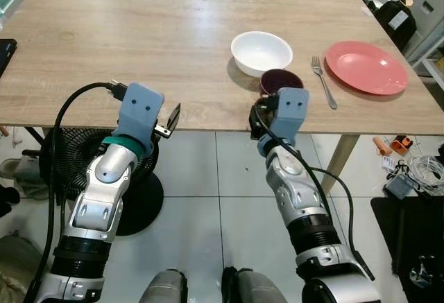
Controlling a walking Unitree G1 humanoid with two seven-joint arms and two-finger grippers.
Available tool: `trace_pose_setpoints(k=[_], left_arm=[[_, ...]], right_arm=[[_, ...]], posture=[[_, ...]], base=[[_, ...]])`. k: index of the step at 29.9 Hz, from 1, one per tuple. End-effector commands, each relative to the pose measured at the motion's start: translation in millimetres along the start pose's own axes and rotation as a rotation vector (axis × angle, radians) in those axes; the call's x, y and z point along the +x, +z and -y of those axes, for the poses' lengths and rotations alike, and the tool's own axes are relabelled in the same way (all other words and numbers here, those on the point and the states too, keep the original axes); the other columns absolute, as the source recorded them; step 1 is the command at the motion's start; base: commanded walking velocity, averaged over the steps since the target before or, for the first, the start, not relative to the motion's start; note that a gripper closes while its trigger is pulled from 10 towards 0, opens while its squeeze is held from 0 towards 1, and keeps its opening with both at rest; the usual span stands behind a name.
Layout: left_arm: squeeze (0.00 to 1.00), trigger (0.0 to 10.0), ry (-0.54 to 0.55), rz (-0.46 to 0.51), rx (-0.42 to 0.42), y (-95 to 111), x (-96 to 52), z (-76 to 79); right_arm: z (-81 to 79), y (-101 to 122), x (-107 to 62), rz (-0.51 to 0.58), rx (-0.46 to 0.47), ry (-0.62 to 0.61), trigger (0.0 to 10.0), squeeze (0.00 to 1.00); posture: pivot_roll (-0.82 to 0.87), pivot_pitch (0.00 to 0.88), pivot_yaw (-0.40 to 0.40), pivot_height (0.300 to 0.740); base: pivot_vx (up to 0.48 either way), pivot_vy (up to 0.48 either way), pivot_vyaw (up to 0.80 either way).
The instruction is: Setting the table
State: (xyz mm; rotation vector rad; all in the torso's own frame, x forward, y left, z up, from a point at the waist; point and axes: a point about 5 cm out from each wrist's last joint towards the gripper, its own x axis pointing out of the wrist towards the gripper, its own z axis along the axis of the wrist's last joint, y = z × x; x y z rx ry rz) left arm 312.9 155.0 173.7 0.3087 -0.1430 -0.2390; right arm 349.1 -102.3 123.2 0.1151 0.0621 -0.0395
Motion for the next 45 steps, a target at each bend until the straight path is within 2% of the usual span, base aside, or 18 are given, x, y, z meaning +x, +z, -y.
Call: trace_pose_setpoints(k=[1,10,11,12,13,14,20,25,30,33,34,36,38,39,40,41,43,45], left_arm=[[0.0,10.0,-0.002,-0.007,0.002,-1.1,-0.8,2.4],[0.0,10.0,0.002,-0.004,-0.001,-0.2,0.7,2.9],[0.0,10.0,0.002,-0.003,-0.002,-0.1,0.9,3.0],[0.0,10.0,0.001,-0.002,-0.002,0.1,1.2,3.5],[0.0,10.0,0.0,-0.001,-0.003,0.2,1.3,3.9],[0.0,10.0,-0.001,0.0,-0.004,0.3,1.4,4.2],[0.0,10.0,-0.003,0.0,-0.006,0.1,1.5,5.0],[0.0,10.0,-0.008,0.001,-0.008,0.1,2.2,6.7],[0.0,10.0,-0.011,0.001,-0.008,0.0,2.4,7.3],[0.0,10.0,-0.019,0.008,-0.008,2.2,3.0,7.6],[0.0,10.0,-0.03,0.013,-0.011,4.2,3.3,7.3],[0.0,10.0,-0.043,0.018,-0.014,6.3,3.5,6.9],[0.0,10.0,-0.043,0.018,-0.014,6.3,3.5,6.9],[0.0,10.0,-0.063,0.022,-0.015,8.3,2.5,6.3],[0.0,10.0,-0.084,0.025,-0.025,10.7,0.6,5.4],[0.0,10.0,-0.084,0.025,-0.025,10.7,0.6,5.4],[0.0,10.0,-0.106,0.031,-0.028,13.4,-2.8,3.2],[0.0,10.0,-0.09,0.028,-0.043,13.0,-2.7,1.3]], right_arm=[[7.0,0.7,2.8,0.008,-0.005,-0.048,10.0,0.0],[21.0,7.9,10.7,0.039,0.002,-0.148,10.0,0.0],[22.1,8.6,11.6,0.043,0.002,-0.154,4.1,0.0],[23.9,9.5,12.3,0.048,-0.002,-0.158,2.7,0.0],[25.4,10.0,12.6,0.051,-0.003,-0.161,0.1,0.0],[26.6,10.3,12.8,0.053,-0.004,-0.163,0.0,0.0],[29.0,11.1,12.7,0.064,-0.011,-0.159,0.0,0.0],[28.0,12.1,11.0,0.088,-0.025,-0.058,0.0,0.0],[28.5,15.2,8.9,0.113,-0.032,-0.013,0.0,0.0],[45.6,46.8,1.5,0.259,-0.045,0.033,0.0,0.0],[54.8,59.3,-2.1,0.314,-0.082,0.024,6.0,0.0],[63.2,70.4,-6.1,0.361,-0.127,0.01,6.0,0.0],[63.2,70.4,-6.1,0.361,-0.127,0.01,6.0,0.0],[74.2,77.2,-11.2,0.39,-0.151,-0.016,10.0,0.0],[87.5,82.1,-18.1,0.409,-0.159,-0.052,10.0,0.0],[87.5,82.1,-18.1,0.409,-0.159,-0.052,10.0,0.0],[109.0,87.2,-34.2,0.439,-0.167,-0.118,10.0,0.0],[118.3,79.7,-47.3,0.428,-0.161,-0.146,10.0,0.0]], posture=[[0.12,0.078,-0.039,0.74],[0.12,0.073,-0.036,0.74],[0.12,0.073,-0.036,0.74],[0.11,0.073,-0.036,0.74],[0.11,0.072,-0.036,0.74],[0.11,0.072,-0.036,0.74],[0.11,0.072,-0.035,0.74],[0.1,0.074,-0.031,0.74],[0.1,0.073,-0.03,0.74],[0.09,0.068,-0.025,0.74],[0.08,0.066,-0.023,0.74],[0.08,0.066,-0.023,0.74],[0.08,0.066,-0.023,0.74],[0.07,0.056,-0.014,0.74],[0.07,0.054,-0.013,0.74],[0.07,0.054,-0.013,0.74],[0.06,0.051,-0.006,0.74],[0.05,0.044,0.007,0.74]], base=[[0.0,0.0,0.0],[0.0,0.0,0.0],[0.0,0.0,0.0],[0.0,0.0,0.0],[0.0,0.0,0.0],[0.0,0.0,0.0],[0.0,0.0,0.0],[0.0,0.0,0.0],[0.0,0.0,0.0],[0.0,0.0,0.0],[0.0,0.0,0.0],[0.0,0.0,0.0],[0.0,0.0,0.0],[0.0,0.0,0.0],[0.0,0.0,0.0],[0.0,0.0,0.0],[0.0,0.0,0.0],[0.0,0.0,0.0]])
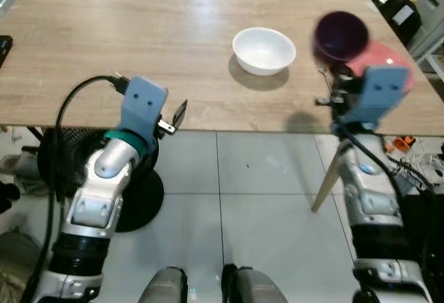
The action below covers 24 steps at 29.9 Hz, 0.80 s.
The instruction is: Setting the table
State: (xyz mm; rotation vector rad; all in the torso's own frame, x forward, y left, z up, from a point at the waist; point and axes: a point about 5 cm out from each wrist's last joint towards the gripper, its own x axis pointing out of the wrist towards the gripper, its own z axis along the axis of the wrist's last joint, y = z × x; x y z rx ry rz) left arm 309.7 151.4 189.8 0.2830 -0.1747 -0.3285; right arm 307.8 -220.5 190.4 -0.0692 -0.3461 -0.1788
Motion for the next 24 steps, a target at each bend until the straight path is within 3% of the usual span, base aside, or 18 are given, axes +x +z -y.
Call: trace_pose_setpoints(k=[1,8,16,24], left_arm=[[0.0,10.0,-0.009,-0.019,-0.018,-3.7,-2.1,2.6],[0.0,10.0,0.022,-0.026,-0.048,-7.8,6.9,7.9],[0.0,10.0,0.094,-0.032,-0.132,-6.3,16.6,9.9],[0.0,10.0,0.097,-0.026,-0.136,-5.3,17.7,12.2]], right_arm=[[7.9,2.6,-4.1,0.006,0.005,-0.027,10.0,0.0],[8.5,-13.7,-24.6,-0.068,0.011,-0.026,10.0,0.0],[3.5,-12.9,-17.9,-0.081,0.026,-0.039,10.0,0.0],[2.8,-14.0,-14.5,-0.089,0.044,-0.057,10.0,0.0]], posture=[[0.05,0.044,0.007,0.74],[0.04,0.029,0.018,0.74],[0.04,0.027,0.01,0.74],[0.04,0.03,0.011,0.74]], base=[[0.0,0.0,0.0],[0.0,0.0,0.0],[0.0,0.0,0.0],[0.0,0.0,0.0]])
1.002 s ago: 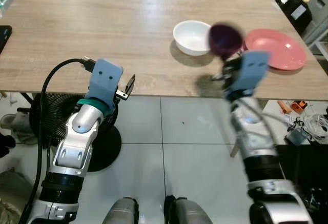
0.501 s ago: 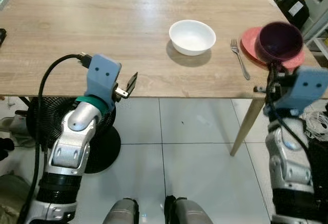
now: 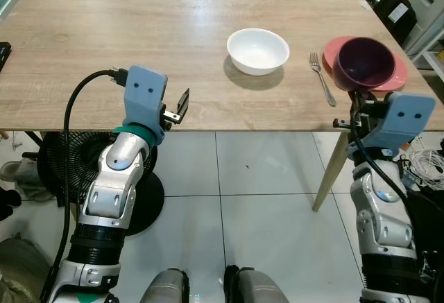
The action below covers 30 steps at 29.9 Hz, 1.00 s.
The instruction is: Setting the table
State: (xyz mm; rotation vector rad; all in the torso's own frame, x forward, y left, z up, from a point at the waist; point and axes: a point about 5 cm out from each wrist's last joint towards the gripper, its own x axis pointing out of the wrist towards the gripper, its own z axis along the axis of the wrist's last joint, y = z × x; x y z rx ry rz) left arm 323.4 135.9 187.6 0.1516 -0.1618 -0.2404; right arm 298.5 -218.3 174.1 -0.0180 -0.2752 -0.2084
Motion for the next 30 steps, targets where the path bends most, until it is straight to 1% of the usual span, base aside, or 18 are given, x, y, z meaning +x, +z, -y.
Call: trace_pose_setpoints(k=[1,16,30], left_arm=[[0.0,10.0,-0.002,-0.017,-0.012,-3.2,-0.3,1.6],[0.0,10.0,-0.016,0.006,-0.007,1.4,1.5,6.3],[0.0,10.0,-0.014,0.009,-0.009,1.8,2.7,6.6]], right_arm=[[3.3,-2.2,1.7,-0.016,0.014,-0.026,10.0,0.0],[5.3,-6.2,0.6,-0.037,0.019,-0.037,10.0,0.0],[6.1,-6.8,1.3,-0.041,0.014,-0.039,10.0,0.0]], posture=[[0.04,0.032,0.012,0.74],[0.03,0.038,0.014,0.74],[0.03,0.041,0.011,0.74]], base=[[-0.3,0.0,0.0],[-0.374,0.0,0.0],[-0.382,0.0,0.0]])
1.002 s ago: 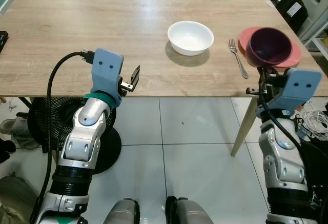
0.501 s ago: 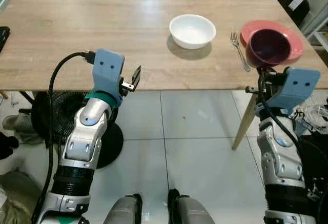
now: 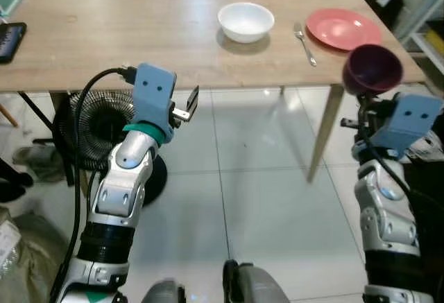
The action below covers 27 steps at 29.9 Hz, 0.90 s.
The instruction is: Setting the table
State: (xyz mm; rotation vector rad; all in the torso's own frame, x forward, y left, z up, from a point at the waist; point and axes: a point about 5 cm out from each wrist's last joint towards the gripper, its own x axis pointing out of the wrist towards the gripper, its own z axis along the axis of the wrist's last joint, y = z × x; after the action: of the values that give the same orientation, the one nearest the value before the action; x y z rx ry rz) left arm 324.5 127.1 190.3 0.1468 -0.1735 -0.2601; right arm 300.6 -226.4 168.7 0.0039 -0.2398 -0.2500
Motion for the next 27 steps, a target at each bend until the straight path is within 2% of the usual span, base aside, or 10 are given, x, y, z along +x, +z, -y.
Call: trace_pose_setpoints(k=[1,22,27], left_arm=[[0.0,10.0,0.005,-0.005,-0.004,-1.8,-1.0,-1.1],[0.0,10.0,0.002,-0.003,-0.004,-1.4,-0.3,-0.6],[0.0,10.0,0.001,0.0,-0.006,-0.9,0.2,0.1]], right_arm=[[-1.5,-0.8,-0.9,-0.004,0.001,0.004,10.0,0.0],[-0.6,-1.5,-1.5,-0.009,-0.001,-0.001,10.0,0.0],[-0.2,-1.8,-1.6,-0.01,-0.001,0.0,10.0,0.0]], posture=[[0.03,0.041,0.011,0.74],[0.03,0.044,0.012,0.74],[0.03,0.044,0.012,0.74]], base=[[-0.368,0.0,0.0],[-0.349,0.0,0.0],[-0.109,0.0,0.0]])
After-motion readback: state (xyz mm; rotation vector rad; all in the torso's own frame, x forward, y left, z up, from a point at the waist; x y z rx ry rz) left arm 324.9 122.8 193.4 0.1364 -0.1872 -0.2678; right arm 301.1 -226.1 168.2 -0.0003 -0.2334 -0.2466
